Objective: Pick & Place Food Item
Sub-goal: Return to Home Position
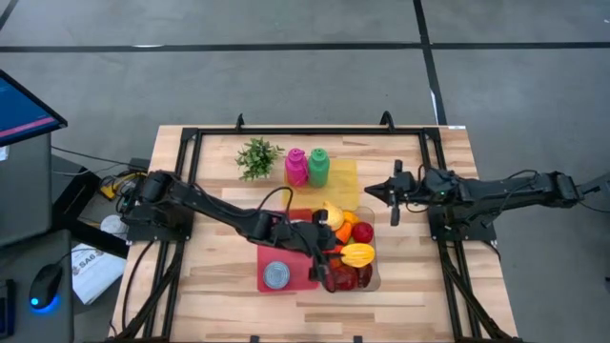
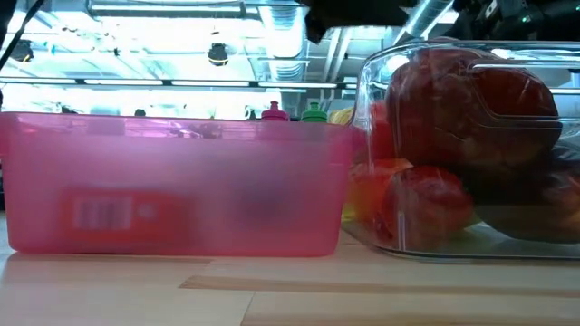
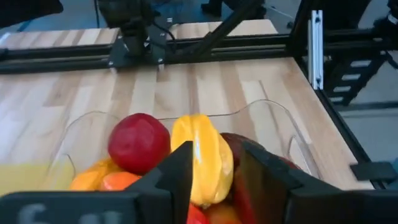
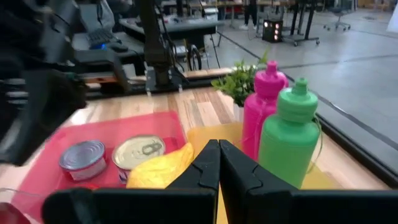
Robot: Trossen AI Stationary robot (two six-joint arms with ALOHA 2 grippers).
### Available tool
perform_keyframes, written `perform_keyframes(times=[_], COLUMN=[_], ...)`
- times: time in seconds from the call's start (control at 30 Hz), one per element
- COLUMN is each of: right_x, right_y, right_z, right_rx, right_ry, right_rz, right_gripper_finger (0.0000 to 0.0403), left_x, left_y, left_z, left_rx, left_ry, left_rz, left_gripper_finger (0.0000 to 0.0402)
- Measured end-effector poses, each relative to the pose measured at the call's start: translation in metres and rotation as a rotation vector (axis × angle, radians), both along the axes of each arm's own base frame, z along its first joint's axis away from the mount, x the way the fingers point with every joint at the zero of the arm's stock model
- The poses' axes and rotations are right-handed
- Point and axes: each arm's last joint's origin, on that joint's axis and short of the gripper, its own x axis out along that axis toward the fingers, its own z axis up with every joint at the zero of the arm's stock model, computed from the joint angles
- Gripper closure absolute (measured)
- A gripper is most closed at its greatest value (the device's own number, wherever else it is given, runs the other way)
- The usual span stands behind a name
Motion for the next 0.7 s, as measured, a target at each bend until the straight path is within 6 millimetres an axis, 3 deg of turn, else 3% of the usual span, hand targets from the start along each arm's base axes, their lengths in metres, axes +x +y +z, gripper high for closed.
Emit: perform_keyframes(times=[0.17, 0.33, 0.47, 0.7], right_x=[-0.011, -0.023, -0.029, -0.032], right_y=[0.005, 0.011, 0.014, 0.017], right_z=[0.007, 0.005, 0.004, 0.005], right_rx=[0.002, 0.011, 0.032, 0.078], right_ry=[-0.038, 0.002, 0.017, 0.0], right_rz=[0.039, 0.082, 0.106, 0.128], right_gripper_finger=[0.0403, 0.0403, 0.0403, 0.0403], left_x=[-0.014, -0.04, -0.074, -0.145], left_y=[0.005, 0.015, 0.022, 0.043], left_z=[0.014, 0.008, -0.001, 0.01], left_rx=[0.061, 0.035, -0.004, -0.159], left_ry=[0.004, -0.115, -0.23, -0.341], left_rz=[0.004, 0.036, 0.036, 0.061], left_gripper_finger=[0.0335, 0.0394, 0.0391, 0.0384])
